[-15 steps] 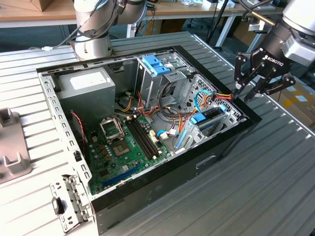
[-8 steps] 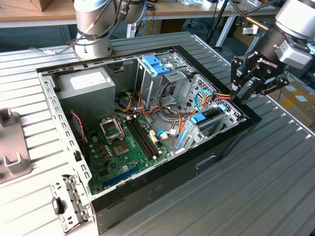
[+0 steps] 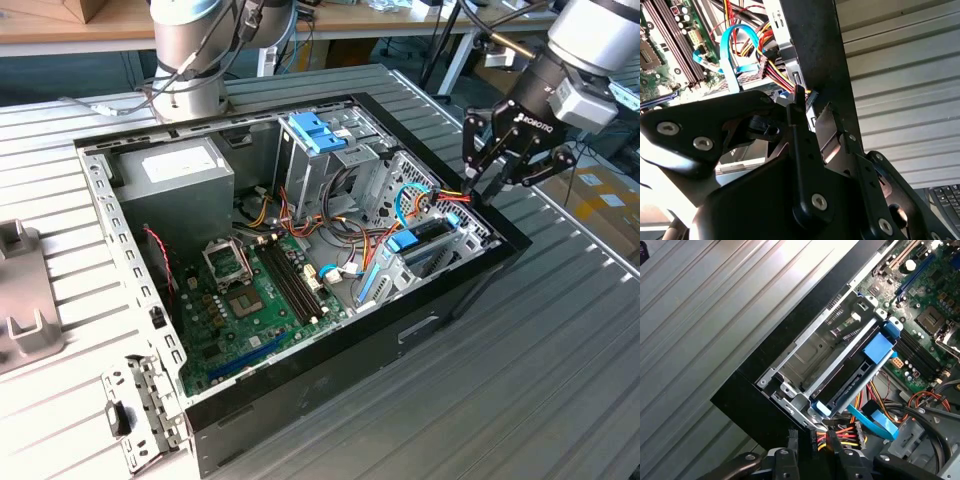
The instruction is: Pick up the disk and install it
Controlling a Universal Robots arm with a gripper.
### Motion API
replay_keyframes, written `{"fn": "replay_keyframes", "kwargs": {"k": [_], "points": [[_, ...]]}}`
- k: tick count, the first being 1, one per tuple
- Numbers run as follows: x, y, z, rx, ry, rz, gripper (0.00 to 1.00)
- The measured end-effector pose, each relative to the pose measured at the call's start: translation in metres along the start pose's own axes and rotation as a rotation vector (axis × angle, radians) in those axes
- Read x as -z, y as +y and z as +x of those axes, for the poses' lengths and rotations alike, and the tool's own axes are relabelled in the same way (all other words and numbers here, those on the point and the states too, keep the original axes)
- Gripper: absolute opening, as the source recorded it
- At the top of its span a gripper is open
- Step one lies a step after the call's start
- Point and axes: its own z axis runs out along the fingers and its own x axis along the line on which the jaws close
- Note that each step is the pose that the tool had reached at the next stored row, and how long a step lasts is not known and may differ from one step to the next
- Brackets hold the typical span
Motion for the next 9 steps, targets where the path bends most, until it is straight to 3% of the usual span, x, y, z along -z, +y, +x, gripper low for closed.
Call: {"fn": "replay_keyframes", "kwargs": {"k": [9], "points": [[-0.0054,0.0009,0.0016,0.007,-0.0001,-0.0001,0.36]]}}
